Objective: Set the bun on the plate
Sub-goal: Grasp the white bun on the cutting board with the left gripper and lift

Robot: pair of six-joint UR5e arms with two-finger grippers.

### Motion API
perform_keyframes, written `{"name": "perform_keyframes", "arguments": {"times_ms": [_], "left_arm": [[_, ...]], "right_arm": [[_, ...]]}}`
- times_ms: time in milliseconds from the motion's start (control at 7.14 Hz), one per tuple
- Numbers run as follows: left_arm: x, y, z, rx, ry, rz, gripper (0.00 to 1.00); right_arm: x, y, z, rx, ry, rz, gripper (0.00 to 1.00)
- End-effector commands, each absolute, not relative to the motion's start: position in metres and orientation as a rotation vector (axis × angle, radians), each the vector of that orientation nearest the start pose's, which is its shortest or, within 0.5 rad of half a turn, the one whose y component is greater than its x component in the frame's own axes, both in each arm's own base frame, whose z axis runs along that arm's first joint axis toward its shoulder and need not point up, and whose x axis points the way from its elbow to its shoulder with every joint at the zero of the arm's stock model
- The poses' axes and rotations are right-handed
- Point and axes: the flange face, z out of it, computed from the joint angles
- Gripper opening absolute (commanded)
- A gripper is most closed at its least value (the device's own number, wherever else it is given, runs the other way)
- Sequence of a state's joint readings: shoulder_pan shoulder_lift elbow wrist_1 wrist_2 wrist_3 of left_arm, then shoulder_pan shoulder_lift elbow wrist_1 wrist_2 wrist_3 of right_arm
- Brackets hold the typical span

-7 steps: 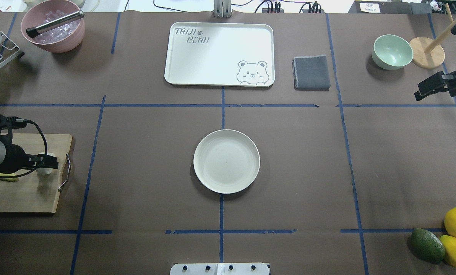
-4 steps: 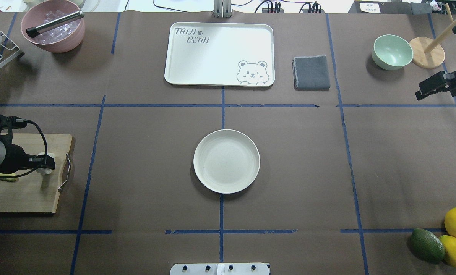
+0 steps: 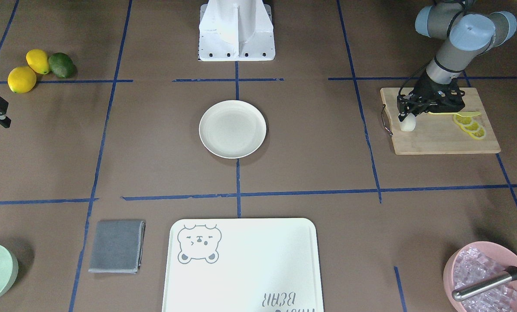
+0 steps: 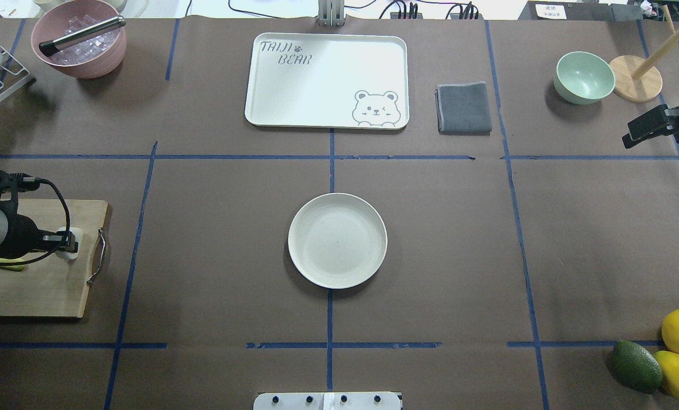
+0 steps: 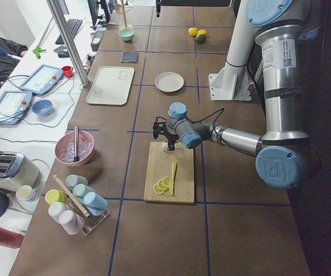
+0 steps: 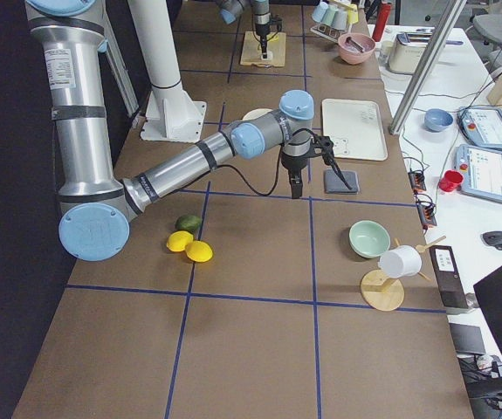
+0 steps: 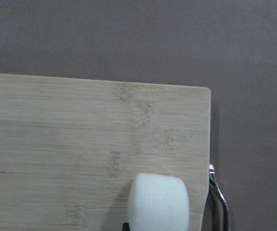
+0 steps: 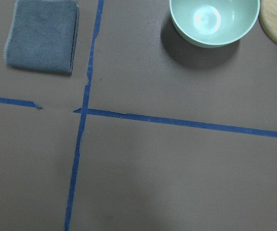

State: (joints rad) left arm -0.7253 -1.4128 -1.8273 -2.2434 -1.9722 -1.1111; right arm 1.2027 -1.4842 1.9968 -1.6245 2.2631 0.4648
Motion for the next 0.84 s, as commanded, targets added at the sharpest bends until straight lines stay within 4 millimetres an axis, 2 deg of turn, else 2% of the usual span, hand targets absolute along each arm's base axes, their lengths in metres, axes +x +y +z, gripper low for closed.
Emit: {"name": "perform_keyframes", "arguments": {"times_ms": [0, 140, 280, 420, 560, 700], "left_arm": [[0.277, -0.377, 0.532, 0.111, 0.852, -0.095, 0.34], [0.274, -0.378, 0.520, 0.108, 0.849, -0.101, 0.33], [0.265, -0.383, 0.497, 0.083, 0.822, -0.129, 0.33], [0.274, -0.393, 0.449, 0.077, 0.814, -0.133, 0.33], [0.296, -0.415, 0.394, 0.071, 0.802, -0.144, 0.33], [0.326, -0.435, 0.332, 0.065, 0.797, -0.145, 0.33]], "right_arm": [[-0.109, -0.493, 0.420, 0.124, -0.806, -0.055, 1.00], [-0.105, -0.492, 0.423, 0.122, -0.805, -0.050, 1.00], [-0.101, -0.491, 0.427, 0.120, -0.801, -0.045, 1.00], [-0.098, -0.490, 0.430, 0.119, -0.799, -0.042, 1.00], [-0.091, -0.486, 0.439, 0.110, -0.792, -0.030, 1.00], [-0.077, -0.485, 0.448, 0.123, -0.780, -0.047, 1.00]]}}
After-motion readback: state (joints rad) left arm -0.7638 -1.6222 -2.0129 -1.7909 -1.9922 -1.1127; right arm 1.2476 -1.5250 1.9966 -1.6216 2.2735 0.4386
